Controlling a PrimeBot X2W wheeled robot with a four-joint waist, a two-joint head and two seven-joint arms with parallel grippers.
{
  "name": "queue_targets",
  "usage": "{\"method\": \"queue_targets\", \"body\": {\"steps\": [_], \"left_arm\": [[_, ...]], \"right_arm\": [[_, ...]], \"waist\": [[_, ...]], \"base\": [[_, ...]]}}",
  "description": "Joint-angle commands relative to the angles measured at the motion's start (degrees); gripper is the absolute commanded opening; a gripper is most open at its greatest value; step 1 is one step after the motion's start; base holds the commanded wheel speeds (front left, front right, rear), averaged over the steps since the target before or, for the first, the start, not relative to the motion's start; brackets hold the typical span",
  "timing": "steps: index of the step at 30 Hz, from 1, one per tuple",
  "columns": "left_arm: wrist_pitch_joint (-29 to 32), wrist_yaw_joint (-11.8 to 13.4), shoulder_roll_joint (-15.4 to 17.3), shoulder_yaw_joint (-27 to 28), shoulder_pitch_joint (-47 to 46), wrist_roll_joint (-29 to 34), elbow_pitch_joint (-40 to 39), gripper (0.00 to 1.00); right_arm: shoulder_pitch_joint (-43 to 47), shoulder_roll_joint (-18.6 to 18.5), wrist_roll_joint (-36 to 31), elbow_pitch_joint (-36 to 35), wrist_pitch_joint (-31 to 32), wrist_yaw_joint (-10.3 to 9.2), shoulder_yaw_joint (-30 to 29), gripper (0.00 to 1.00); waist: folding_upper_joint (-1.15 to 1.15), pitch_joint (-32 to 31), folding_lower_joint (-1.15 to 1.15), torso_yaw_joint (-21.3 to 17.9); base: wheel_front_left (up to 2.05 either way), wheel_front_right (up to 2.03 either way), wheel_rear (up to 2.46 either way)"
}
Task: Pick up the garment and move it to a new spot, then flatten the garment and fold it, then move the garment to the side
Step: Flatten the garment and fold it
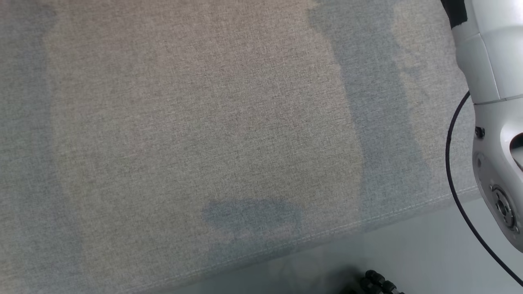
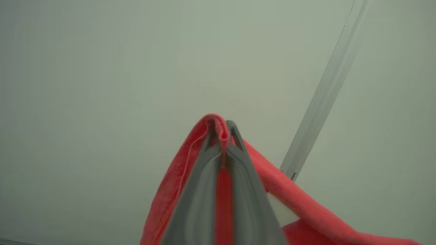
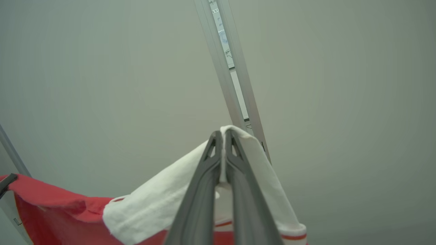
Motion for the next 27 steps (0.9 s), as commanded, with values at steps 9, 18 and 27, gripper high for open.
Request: {"method": "queue_targets", "body": {"steps": [9, 18, 27], "left_arm": [[-0.88, -2.73, -1.26, 1.28, 2.47, -3.06, 2.06, 0.0], [-1.47, -5.57, -2.93, 1.82, 14.97, -6.42, -3.6, 0.0], [-2.15, -3.23, -6.2, 4.35, 48.48, -12.49, -25.73, 0.0]], "right_arm": [[4.69, -0.4, 0.82, -3.62, -0.57, 0.01, 3.15, 0.0], [16.79, -4.94, 4.15, -13.86, 1.08, 0.01, 6.16, 0.0], [52.48, -11.1, 9.34, -38.1, 8.27, 0.01, 5.69, 0.0]], "waist": [[0.0, -0.97, -0.02, 1.91], [0.0, -4.92, -0.02, 5.31], [0.0, -13.38, -0.02, 9.11]], "base": [[0.0, 0.0, 0.0], [0.0, 0.0, 0.0], [0.0, 0.0, 0.0]]}}
